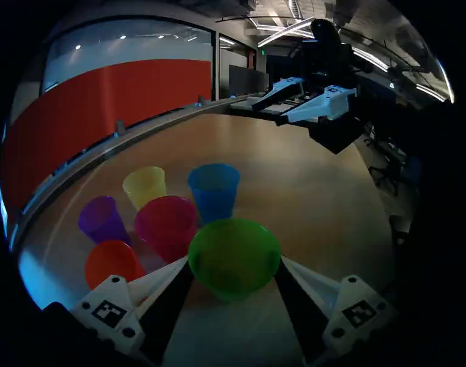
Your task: Pour water
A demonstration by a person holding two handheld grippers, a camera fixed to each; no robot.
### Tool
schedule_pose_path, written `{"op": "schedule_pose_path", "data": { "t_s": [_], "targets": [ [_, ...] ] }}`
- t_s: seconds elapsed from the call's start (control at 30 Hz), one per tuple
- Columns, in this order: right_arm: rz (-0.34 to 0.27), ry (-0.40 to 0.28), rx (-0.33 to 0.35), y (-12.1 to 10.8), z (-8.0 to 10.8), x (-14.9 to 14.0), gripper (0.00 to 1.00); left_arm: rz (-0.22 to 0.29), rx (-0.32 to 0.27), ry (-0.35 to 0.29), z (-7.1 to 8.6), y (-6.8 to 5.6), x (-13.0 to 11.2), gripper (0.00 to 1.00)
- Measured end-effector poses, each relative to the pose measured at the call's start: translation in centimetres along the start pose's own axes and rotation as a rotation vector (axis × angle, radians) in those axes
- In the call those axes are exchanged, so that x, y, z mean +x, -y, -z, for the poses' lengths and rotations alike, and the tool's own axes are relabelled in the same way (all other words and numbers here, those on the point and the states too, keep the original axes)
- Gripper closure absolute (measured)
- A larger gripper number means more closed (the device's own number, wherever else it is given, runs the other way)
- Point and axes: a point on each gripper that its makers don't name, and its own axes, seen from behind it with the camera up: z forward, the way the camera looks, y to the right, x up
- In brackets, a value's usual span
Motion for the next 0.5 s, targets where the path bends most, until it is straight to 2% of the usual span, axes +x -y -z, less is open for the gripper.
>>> {"op": "schedule_pose_path", "data": {
  "t_s": [0.5],
  "targets": [
    [-0.006, 0.015, 0.032, 1.1, -2.2, -0.9, 0.00, 0.015, 0.042, -0.055, 2.0, 0.5, 1.3, 0.14]
  ]
}}
